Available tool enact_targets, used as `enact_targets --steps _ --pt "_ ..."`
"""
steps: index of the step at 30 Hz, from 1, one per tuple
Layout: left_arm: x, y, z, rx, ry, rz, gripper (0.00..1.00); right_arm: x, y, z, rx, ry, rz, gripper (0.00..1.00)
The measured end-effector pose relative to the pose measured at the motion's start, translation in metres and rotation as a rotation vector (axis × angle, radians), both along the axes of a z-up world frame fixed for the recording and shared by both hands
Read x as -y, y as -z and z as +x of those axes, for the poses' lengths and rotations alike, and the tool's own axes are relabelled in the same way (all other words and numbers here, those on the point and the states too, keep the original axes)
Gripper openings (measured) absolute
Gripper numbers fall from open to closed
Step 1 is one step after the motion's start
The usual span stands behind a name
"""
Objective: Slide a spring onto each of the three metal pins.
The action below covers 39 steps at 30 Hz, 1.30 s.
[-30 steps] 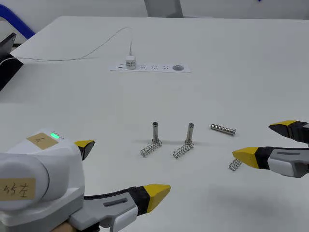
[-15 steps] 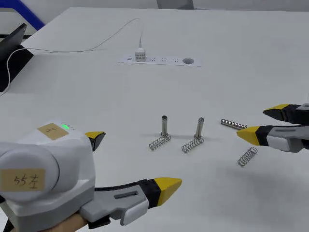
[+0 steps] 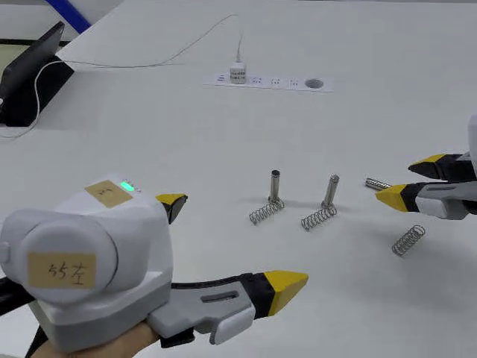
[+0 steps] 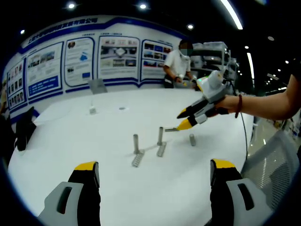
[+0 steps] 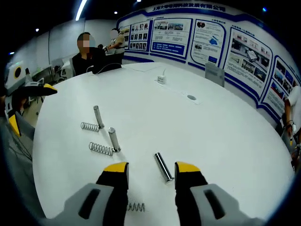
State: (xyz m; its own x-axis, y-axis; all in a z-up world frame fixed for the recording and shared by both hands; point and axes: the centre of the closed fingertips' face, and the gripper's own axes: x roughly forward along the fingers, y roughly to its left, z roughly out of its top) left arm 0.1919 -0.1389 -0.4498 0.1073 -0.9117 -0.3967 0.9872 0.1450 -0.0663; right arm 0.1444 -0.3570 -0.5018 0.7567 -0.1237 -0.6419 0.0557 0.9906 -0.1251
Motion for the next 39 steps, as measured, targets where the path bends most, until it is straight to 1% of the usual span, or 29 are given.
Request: enact_targets --steps 5,9,13,16,21,26,28,30,34,39 --pt "0.0 0.001 0.0 -0.007 -0.001 0.003 1.0 0.006 0.008 0.009 -0.012 -0.012 0.007 0.35" --pt "0.001 0.002 0.001 -0.001 0.0 0.005 1.0 0.011 0.015 0.018 -0.025 -0.02 0.005 0.32" --pt "0.0 0.003 0.003 -0.002 -0.008 0.007 0.99 0.014 0.022 0.024 -0.035 -0.02 0.02 0.28" --pt "0.0 0.003 0.004 -0.005 -0.012 0.005 0.99 0.016 0.029 0.027 -0.054 -0.026 0.026 0.26" --pt "-0.001 0.005 0.004 -0.005 -0.011 0.013 0.99 0.016 0.035 0.032 -0.062 -0.034 0.052 0.22" --pt "-0.001 0.005 0.005 -0.008 -0.015 0.015 0.98 0.016 0.042 0.033 -0.084 -0.046 0.056 0.19" --pt "-0.002 0.005 0.005 -0.012 -0.016 0.015 0.98 0.017 0.041 0.035 -0.076 -0.045 0.059 0.18" --pt "-0.001 0.005 0.005 -0.017 -0.014 0.014 0.98 0.019 0.041 0.036 -0.078 -0.044 0.062 0.16" --pt "-0.001 0.005 0.005 -0.011 -0.012 0.017 0.98 0.02 0.042 0.037 -0.092 -0.044 0.059 0.13" --pt "-0.002 0.005 0.005 -0.013 -0.012 0.017 0.98 0.021 0.043 0.037 -0.106 -0.038 0.071 0.11"
